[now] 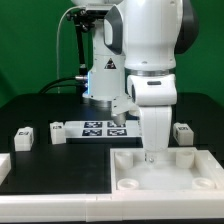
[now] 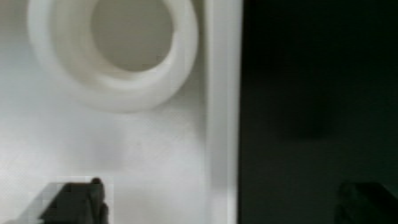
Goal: Assemble one leg
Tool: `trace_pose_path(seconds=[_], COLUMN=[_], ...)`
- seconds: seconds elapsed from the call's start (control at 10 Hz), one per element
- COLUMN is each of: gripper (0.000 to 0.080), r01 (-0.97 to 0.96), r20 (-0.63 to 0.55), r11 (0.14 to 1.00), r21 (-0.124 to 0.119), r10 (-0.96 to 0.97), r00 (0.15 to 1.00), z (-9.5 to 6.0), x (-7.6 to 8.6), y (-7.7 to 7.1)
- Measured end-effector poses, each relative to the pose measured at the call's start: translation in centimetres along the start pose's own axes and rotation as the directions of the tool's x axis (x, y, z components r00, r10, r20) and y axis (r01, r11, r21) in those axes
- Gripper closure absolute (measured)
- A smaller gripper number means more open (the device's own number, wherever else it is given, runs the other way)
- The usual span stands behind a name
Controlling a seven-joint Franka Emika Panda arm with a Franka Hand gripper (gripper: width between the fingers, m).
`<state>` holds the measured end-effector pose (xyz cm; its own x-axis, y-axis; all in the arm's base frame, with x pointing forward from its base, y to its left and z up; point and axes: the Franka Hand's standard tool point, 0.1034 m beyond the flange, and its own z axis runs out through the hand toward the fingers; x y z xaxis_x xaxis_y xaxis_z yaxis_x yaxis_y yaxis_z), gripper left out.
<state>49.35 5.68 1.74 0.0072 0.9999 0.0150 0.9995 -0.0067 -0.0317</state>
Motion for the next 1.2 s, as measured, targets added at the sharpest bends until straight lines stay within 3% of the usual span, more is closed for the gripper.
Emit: trace_pose_path(seconds=[0.3,0.8,1.2], gripper=[0.015,0.015,0.015], r01=[-0.001,-0.154,-0.418], r20=[0.0,0.004,-0.01], r11=[1.0,0.987,0.908], r21=[0.0,-0.043,-0.038], r10=[0.001,0.154,0.418], r00=[1.0,0.988,0.908], z=[0.0,-3.8,-3.7], x=[0.0,1.9,1.9], y=[0.0,-1.9,-2.0])
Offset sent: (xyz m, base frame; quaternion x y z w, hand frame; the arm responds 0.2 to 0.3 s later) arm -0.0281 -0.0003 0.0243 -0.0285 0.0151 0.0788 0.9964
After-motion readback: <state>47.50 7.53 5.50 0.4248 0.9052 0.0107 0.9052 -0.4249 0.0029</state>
